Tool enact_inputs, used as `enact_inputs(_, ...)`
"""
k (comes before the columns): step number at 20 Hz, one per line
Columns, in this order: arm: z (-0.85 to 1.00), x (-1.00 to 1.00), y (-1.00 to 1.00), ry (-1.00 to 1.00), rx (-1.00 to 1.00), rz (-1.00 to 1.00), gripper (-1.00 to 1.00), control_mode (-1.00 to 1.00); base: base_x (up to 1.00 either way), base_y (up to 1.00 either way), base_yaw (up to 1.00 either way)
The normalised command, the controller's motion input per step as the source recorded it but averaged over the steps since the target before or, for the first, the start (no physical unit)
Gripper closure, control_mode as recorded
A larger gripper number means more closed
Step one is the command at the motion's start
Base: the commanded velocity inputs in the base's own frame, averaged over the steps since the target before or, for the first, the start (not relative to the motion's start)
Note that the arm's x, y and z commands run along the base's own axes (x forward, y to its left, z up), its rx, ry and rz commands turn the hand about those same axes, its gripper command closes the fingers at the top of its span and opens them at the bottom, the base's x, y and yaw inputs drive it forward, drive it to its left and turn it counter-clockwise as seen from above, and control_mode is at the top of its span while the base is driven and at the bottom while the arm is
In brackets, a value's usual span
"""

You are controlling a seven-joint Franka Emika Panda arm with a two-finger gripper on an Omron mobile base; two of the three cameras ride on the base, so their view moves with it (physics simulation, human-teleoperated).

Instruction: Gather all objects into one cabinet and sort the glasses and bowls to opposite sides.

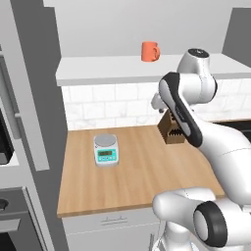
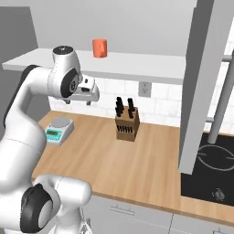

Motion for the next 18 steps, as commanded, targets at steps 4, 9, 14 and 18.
enact_inputs(4,0.34,0.00,-0.06,-0.19,0.00,0.00,-1.00,-1.00,0.00,0.00,0.00)
enact_inputs(9,0.35,0.00,-0.16,-0.14,0.00,0.00,-1.00,-1.00,0.00,0.00,0.00)
enact_inputs(14,0.33,0.02,-0.18,-0.09,0.00,0.00,-1.00,-1.00,0.00,0.00,0.00)
enact_inputs(18,0.33,0.11,-0.08,-0.06,0.00,0.00,-1.00,-1.00,0.00,0.00,0.00)
